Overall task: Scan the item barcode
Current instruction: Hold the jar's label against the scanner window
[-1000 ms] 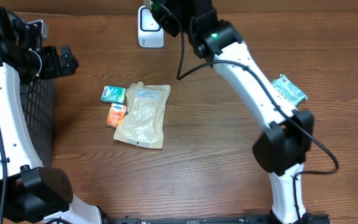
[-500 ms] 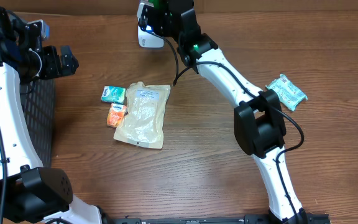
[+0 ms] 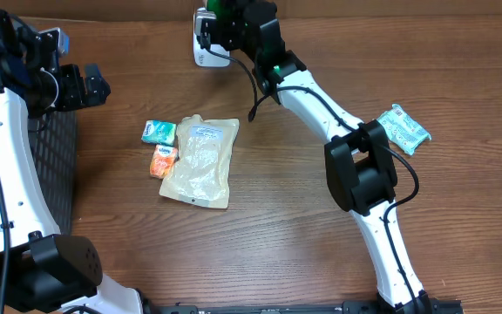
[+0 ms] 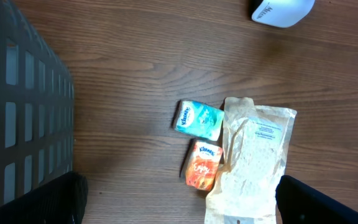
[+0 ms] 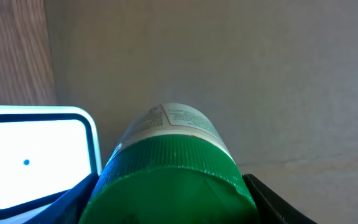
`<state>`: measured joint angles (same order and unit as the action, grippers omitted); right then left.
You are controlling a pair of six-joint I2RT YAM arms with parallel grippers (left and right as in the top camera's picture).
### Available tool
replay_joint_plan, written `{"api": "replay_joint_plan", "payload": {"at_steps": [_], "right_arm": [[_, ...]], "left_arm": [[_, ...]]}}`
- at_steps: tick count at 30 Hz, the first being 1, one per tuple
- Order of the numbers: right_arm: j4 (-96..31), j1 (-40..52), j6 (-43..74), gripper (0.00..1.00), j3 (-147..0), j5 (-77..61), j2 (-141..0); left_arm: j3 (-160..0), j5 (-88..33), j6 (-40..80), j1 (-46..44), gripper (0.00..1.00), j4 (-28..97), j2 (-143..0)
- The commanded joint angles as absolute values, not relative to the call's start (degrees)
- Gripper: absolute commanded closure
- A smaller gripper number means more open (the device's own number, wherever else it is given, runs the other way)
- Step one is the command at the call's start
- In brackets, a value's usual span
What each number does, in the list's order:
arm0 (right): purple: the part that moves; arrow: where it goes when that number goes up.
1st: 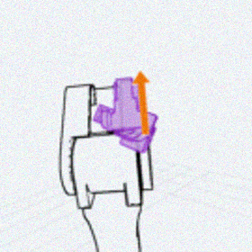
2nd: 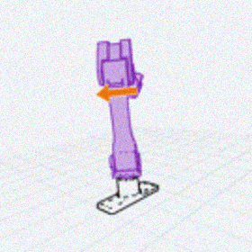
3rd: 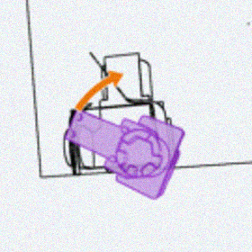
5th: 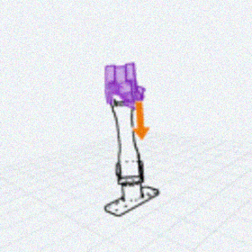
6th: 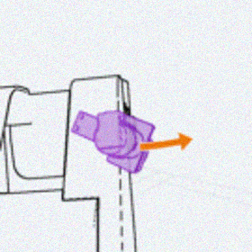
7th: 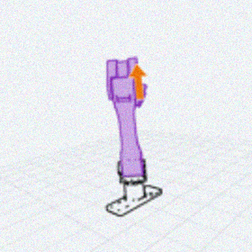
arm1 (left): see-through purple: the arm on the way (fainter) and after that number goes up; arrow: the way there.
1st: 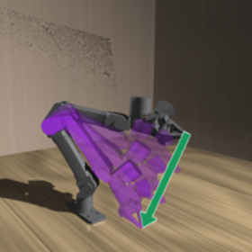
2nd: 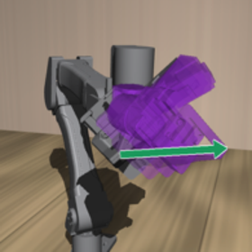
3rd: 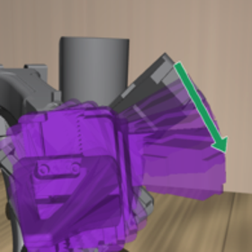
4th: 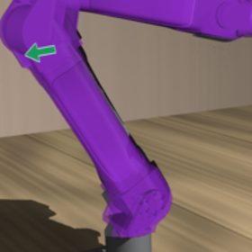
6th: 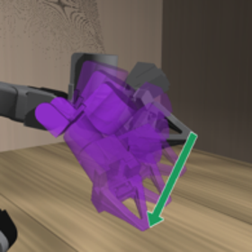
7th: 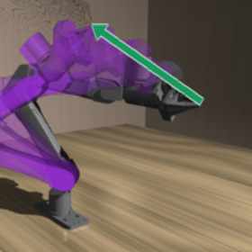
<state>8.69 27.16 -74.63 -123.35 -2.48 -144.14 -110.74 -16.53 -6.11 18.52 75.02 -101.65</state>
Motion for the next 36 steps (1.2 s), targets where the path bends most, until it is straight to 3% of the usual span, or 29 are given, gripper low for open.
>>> {"api": "replay_joint_plan", "payload": {"at_steps": [1,19,36], "right_arm": [[10.2,26.1,-75.5,0.61,-124.0,-4.8,-145.3],[11.9,26.2,-75.8,0.60,-124.0,-7.5,-146.5],[7.0,27.3,-90.5,0.60,-124.0,-7.6,-146.5]], "left_arm": [[-111.7,-17.0,-5.7,18.7,0.00,74.9,-100.0],[-111.7,-17.0,-5.7,18.7,0.00,74.9,-100.0],[-111.7,-17.0,-5.7,18.7,0.00,74.9,-100.0]]}}
